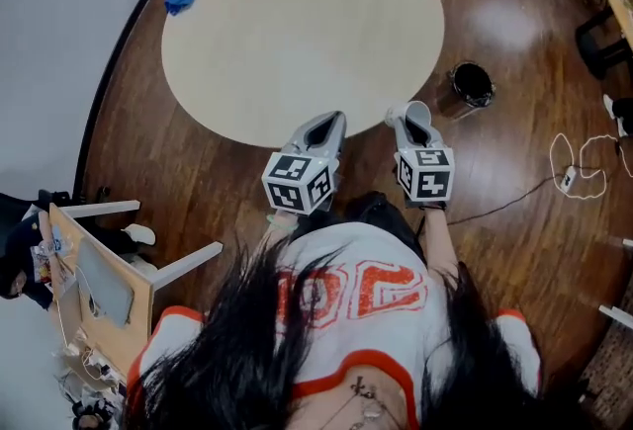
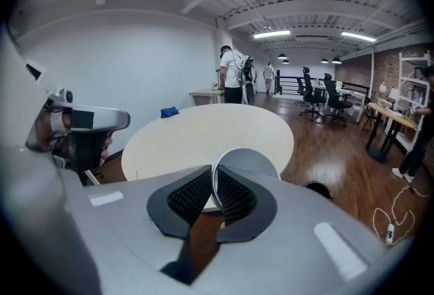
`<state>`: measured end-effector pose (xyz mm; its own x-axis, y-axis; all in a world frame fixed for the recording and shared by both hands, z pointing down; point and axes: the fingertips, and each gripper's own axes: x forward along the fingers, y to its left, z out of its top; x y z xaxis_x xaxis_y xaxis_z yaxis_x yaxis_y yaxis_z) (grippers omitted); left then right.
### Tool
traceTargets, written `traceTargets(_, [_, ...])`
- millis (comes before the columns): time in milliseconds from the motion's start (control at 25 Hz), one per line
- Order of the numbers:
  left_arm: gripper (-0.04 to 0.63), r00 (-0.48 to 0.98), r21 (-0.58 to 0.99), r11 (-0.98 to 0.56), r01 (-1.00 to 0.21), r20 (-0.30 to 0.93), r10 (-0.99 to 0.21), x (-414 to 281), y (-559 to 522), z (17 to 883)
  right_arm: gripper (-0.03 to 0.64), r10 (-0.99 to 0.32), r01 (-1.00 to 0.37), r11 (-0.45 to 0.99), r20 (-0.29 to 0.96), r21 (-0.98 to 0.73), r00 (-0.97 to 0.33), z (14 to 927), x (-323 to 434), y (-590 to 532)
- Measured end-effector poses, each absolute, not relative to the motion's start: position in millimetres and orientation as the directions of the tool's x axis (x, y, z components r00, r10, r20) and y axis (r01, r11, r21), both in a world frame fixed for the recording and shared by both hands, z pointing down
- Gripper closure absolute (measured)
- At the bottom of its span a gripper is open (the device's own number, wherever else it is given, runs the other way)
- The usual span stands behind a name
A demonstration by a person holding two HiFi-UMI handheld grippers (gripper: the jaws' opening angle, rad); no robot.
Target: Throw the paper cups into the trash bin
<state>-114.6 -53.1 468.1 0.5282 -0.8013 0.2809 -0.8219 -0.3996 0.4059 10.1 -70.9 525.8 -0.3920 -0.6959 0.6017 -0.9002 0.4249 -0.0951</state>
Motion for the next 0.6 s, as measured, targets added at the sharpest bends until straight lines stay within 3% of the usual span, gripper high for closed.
traceTargets(360, [0.595, 0.612, 0.400, -0.489, -0.775, 0.281, -0.739, -13.9, -66.2, 472.9, 0.586, -0.733, -0.940, 0.322, 0.599, -0.112, -0.323, 530.7, 108.6, -72.0])
traceTargets(600, [0.595, 0.657, 0.398, -0.534, -0.746, 0.310, -0.687, 14.8, -72.5, 476.3, 0.586, -0.771, -0.968, 0.196, 0.586, -0.156, -0.250, 531.7, 154.5, -67.6])
